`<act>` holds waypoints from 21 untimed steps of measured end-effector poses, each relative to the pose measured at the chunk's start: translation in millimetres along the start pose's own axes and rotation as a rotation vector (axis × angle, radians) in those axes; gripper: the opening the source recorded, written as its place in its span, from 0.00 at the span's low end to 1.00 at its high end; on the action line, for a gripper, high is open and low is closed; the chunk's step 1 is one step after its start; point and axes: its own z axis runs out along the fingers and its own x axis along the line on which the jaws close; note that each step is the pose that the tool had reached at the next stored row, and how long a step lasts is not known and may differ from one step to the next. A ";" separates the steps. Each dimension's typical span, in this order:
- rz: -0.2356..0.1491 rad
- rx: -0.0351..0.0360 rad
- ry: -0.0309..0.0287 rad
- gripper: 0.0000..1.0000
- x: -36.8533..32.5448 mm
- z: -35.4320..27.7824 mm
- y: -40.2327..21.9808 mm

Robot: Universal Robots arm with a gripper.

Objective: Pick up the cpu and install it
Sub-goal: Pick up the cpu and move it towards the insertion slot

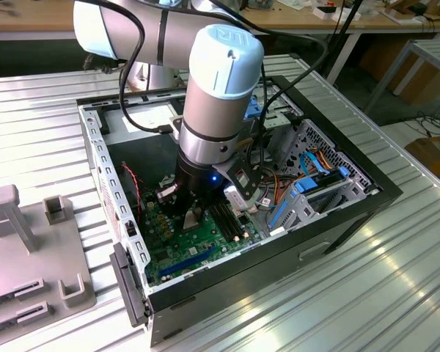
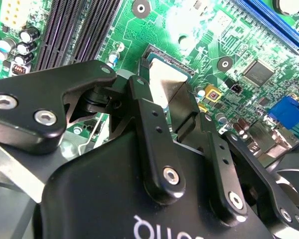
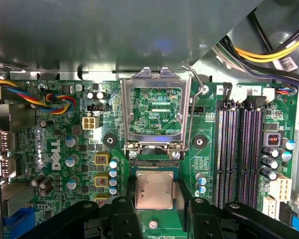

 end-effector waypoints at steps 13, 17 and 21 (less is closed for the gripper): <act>0.000 -0.0001 0.0000 0.42 -0.1 2.0 -0.4; 0.000 0.0000 0.0001 0.42 -0.1 3.2 -0.3; 0.000 -0.0003 0.0001 0.42 -0.1 4.3 -0.3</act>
